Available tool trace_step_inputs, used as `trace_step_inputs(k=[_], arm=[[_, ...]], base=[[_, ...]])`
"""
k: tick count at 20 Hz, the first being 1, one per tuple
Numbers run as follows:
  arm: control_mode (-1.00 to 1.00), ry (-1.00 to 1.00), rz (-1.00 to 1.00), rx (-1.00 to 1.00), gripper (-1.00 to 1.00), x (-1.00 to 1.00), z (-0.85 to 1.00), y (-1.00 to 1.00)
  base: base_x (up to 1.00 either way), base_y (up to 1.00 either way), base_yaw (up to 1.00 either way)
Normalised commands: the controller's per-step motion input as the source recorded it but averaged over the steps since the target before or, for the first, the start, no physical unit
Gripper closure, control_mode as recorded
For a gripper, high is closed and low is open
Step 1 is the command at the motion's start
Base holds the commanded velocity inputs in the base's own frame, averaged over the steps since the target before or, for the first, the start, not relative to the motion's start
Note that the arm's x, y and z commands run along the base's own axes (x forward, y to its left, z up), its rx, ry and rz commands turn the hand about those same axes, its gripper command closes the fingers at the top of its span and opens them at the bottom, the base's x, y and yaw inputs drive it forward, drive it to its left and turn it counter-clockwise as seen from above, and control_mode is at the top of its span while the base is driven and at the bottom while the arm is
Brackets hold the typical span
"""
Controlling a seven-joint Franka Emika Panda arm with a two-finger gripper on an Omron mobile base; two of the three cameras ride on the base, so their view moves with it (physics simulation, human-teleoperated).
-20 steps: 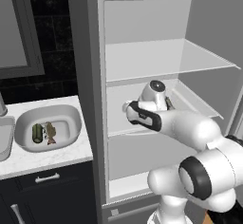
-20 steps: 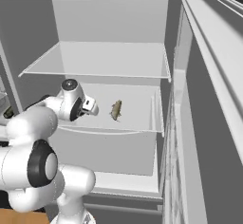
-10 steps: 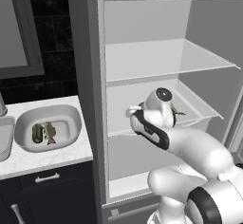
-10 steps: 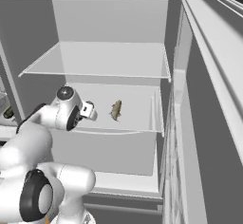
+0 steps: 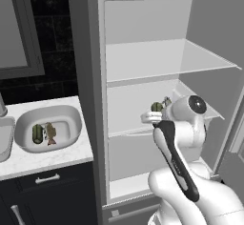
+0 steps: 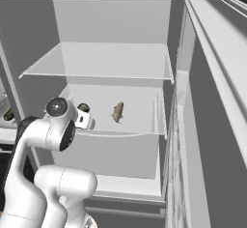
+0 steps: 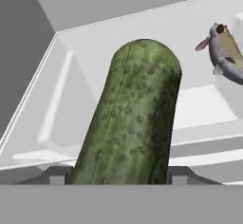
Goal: Place one cucumber and one fish in each tupperware on the nearby counter, to pack two identical lunches.
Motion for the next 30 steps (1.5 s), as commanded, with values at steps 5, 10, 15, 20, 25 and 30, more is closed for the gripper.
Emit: trace_step_inputs(k=[5,10,15,20,25,30], arm=[[-1.00,0.09,0.01,0.00,1.00,-1.00,0.99,-0.06],[-1.00,-0.04,0.01,-0.02,1.00,-1.00,0.51,-0.23],[-1.00,-0.22,0.00,0.00,1.00,-0.89,0.32,-0.15],[-1.00,-0.13,0.01,-0.01,1.00,-0.96,0.19,0.11],[1.00,0.00,0.00,0.00,1.00,0.00,0.00,0.00],[1.00,0.00,0.00,0.00,1.00,0.00,0.00,0.00]], base=[[0.00,0.00,0.00],[0.00,0.00,0.00],[0.00,0.00,0.00],[0.00,0.00,0.00],[-0.84,0.93,0.08],[-0.39,1.00,0.09]])
